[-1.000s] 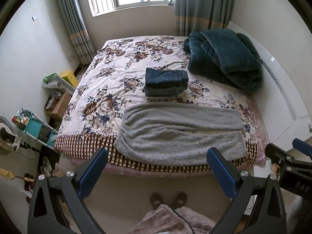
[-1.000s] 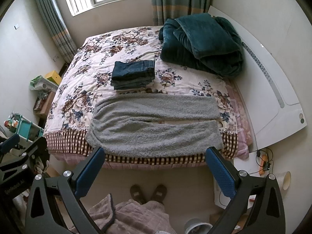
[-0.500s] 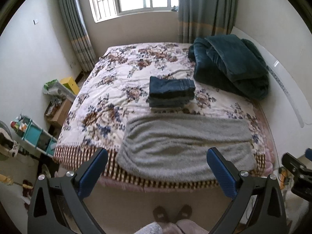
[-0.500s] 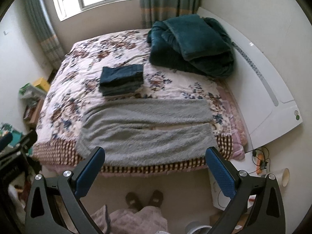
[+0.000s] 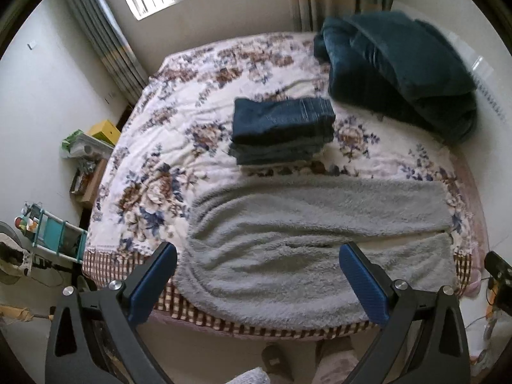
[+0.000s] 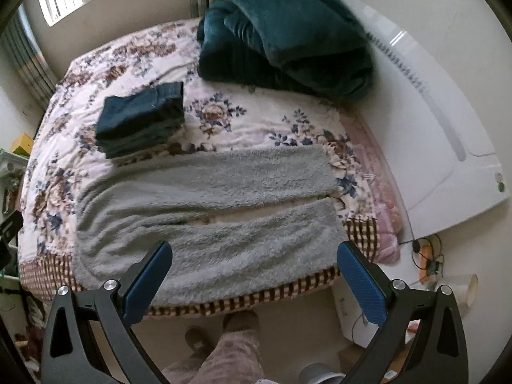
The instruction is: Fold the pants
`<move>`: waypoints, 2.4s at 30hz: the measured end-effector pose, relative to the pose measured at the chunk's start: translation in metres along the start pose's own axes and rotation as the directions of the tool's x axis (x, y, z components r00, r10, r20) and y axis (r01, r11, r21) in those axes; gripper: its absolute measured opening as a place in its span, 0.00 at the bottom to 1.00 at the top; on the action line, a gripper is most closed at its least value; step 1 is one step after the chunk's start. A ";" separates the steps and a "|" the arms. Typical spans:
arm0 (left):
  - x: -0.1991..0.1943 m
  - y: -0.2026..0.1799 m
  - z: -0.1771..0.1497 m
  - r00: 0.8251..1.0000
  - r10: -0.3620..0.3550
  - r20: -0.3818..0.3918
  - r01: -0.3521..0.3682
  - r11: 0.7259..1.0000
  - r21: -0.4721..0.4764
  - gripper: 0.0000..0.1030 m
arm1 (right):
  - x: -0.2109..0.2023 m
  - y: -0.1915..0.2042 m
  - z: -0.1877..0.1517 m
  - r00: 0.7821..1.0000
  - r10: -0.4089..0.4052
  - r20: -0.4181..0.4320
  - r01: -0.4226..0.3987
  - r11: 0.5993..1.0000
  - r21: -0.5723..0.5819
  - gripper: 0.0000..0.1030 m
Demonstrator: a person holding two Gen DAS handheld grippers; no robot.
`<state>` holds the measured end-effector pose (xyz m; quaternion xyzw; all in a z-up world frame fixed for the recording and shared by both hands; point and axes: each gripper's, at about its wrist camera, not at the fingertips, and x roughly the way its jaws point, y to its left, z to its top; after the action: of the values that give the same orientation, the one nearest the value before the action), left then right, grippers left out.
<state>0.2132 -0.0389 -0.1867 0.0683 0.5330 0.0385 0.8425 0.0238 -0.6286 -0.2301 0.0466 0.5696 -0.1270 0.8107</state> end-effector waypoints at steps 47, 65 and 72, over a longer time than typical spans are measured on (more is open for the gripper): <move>0.269 -0.110 0.040 0.944 -0.234 -0.233 0.289 0.927 0.239 0.08 | 0.531 0.037 0.152 0.971 0.058 -0.232 -0.128 0.945 -0.301 0.08; 0.298 -0.097 -0.239 0.780 -0.352 -0.518 0.280 0.936 -0.213 0.13 | 0.443 -0.023 -0.147 0.887 -0.036 -0.460 -0.085 0.967 -0.239 0.16; 0.255 -0.079 -0.231 0.842 -0.333 -0.425 0.294 0.943 -0.157 0.97 | 0.421 -0.049 -0.155 0.832 0.176 -0.526 -0.194 0.981 0.021 0.96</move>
<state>0.1130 -0.0650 -0.5242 -0.0663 0.7134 -0.0623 0.6948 0.0042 -0.7065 -0.6740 0.1208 0.7640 -0.0211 0.6335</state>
